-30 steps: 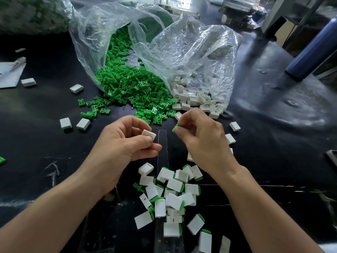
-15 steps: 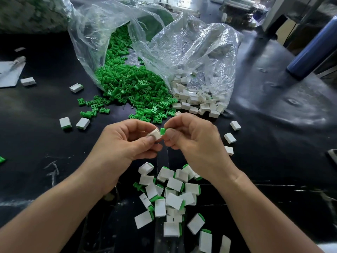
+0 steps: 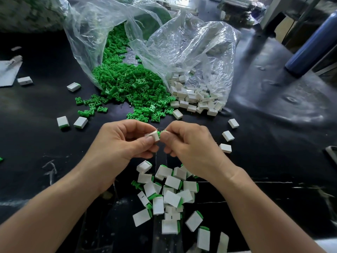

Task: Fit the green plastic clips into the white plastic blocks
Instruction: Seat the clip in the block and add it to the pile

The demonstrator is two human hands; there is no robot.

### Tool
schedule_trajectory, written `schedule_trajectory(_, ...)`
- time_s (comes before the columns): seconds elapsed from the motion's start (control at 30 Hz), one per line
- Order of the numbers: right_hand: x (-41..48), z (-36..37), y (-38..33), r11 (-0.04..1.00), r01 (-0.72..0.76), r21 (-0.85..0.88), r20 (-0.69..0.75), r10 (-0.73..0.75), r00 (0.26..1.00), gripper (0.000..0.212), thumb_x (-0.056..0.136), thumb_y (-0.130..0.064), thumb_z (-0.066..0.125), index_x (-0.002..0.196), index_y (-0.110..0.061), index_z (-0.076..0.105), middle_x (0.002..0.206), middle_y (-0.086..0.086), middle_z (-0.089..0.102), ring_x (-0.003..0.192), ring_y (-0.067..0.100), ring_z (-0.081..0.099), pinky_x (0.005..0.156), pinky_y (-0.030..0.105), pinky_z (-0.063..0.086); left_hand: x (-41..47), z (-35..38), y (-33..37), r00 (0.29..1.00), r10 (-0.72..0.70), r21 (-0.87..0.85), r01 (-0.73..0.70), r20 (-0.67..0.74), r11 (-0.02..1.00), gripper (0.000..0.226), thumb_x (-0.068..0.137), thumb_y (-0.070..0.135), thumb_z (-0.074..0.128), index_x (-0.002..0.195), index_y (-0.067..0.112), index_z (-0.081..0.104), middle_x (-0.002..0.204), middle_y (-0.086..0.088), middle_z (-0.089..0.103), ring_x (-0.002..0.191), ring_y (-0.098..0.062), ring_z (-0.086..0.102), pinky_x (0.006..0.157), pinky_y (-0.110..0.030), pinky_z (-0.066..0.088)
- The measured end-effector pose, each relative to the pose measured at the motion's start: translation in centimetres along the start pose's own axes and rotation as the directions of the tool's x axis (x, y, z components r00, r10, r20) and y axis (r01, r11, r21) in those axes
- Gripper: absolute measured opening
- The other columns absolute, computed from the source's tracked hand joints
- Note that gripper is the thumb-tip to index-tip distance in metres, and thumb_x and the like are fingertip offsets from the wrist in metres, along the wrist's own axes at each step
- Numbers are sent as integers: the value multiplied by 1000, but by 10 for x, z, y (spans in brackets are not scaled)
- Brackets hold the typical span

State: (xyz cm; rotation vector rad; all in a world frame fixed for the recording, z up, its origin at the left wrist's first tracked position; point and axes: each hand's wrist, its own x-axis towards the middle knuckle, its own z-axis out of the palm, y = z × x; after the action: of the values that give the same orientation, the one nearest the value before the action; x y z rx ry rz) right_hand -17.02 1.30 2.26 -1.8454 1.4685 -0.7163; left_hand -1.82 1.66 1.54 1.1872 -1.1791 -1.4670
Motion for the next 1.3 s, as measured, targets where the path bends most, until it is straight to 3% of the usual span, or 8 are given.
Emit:
schedule_trajectory(0.27, -3, -1, -5, 998, 55, -3, 64, -55, 996, 28, 92, -18, 51, 64, -24, 46, 65, 7, 54, 56, 12, 40, 55, 28, 35, -2, -3, 5, 998, -42, -4, 43, 46, 999, 13, 57, 17, 68, 66, 8, 72, 68, -15, 71, 54, -16, 66, 47, -19, 52)
schedule_trajectory(0.4, -3, -2, -6, 992, 107, -74, 131, -97, 987, 20, 92, -13, 50, 72, -10, 48, 59, 0, 44, 60, 20, 39, 58, 37, 34, -7, -4, 7, 995, 81, 192, -92, 61, 977, 17, 61, 20, 67, 73, 9, 71, 63, -14, 69, 51, -14, 64, 48, -19, 51)
schedule_trajectory(0.6, -3, 2, -5, 919, 276, -281, 193, -227, 954, 27, 94, -15, 47, 71, -17, 33, 60, -11, 30, 65, 18, 33, 61, 33, 27, -5, -4, 2, 987, 137, 352, -160, 89, 922, 9, 74, 1, 69, 73, 10, 72, 58, -12, 67, 47, -14, 62, 47, -20, 52)
schedule_trajectory(0.73, -1, -4, -2, 982, 187, -24, 56, -185, 981, 25, 92, -18, 53, 68, -20, 47, 56, -7, 43, 54, 10, 39, 54, 29, 33, -5, -2, 5, 991, 121, 110, -127, 58, 986, 16, 60, 17, 67, 73, 10, 71, 63, -13, 69, 53, -15, 66, 48, -19, 52)
schedule_trajectory(0.8, 0, -7, -1, 983, 90, 158, 56, -100, 993, 28, 91, -36, 49, 67, -22, 53, 57, -6, 52, 53, 4, 47, 52, 23, 38, -3, -1, 5, 993, 109, 33, -111, 49, 993, 19, 58, 21, 68, 73, 10, 73, 68, -12, 71, 59, -16, 67, 51, -20, 54)
schedule_trajectory(0.97, 2, -4, -2, 780, -219, 586, 281, 57, 958, 54, 74, -57, 31, 78, -13, 61, 65, -2, 64, 56, 9, 55, 51, 21, 38, -3, 1, 5, 991, 107, -62, -103, 79, 993, 28, 49, 30, 71, 75, 21, 76, 75, -5, 73, 65, -13, 66, 61, -18, 55)
schedule_trajectory(1.17, 0, 7, -10, 618, -396, 680, 478, 36, 878, 59, 70, -58, 33, 82, -5, 55, 65, 5, 58, 53, 11, 51, 49, 21, 34, -6, 1, 7, 985, 116, -94, -104, 126, 990, 26, 53, 26, 70, 76, 14, 75, 63, -12, 65, 52, -21, 55, 52, -22, 53)
schedule_trajectory(1.3, -3, 7, -11, 673, -350, 651, 411, 75, 908, 50, 72, -57, 36, 68, -11, 53, 53, -5, 54, 50, 9, 44, 51, 22, 32, -7, 3, 6, 978, 152, -110, -136, 146, 985, 23, 62, 15, 66, 81, 4, 72, 58, -11, 65, 48, -22, 59, 51, -28, 53)
